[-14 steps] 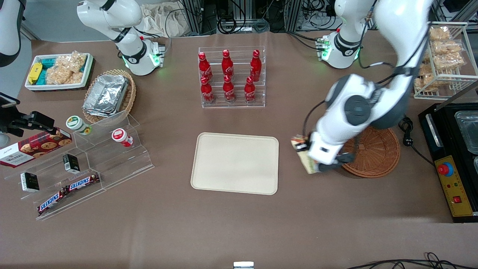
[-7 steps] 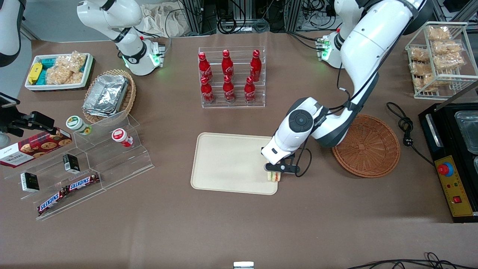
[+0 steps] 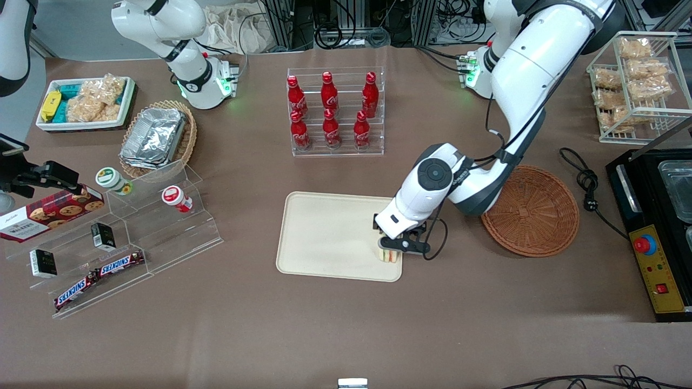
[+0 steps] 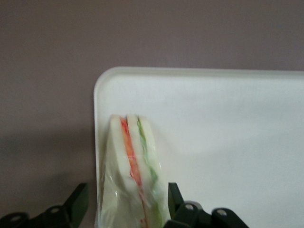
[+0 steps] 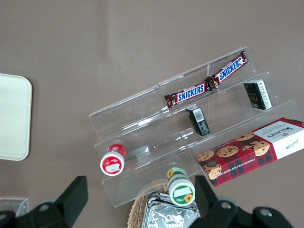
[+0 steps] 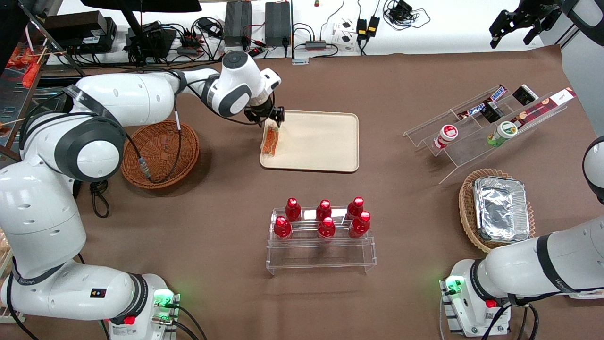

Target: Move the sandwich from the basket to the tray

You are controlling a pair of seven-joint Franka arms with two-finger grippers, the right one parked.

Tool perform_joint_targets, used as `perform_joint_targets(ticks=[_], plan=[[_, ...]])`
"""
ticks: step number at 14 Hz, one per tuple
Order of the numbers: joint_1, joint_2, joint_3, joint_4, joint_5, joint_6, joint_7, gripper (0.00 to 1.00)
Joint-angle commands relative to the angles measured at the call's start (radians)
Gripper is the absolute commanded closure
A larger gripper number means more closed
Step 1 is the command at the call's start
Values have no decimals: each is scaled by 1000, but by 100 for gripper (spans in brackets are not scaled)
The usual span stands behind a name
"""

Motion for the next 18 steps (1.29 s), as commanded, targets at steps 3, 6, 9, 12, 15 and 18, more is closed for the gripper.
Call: perform_joint_targets(ticks=[3,6,9,12,15,18], plan=[[148,-237,-5,-10,-44,-127,-108,2],[245,-375,-8,-4,-163,-332,19,1],[337,-498,3,28,-309,-616,303,1],[246,-581,204,65,-319,-846,405,1],[155,-656,344,61,-317,-936,428,1],[75,-647,437,106,-316,-948,431,1]])
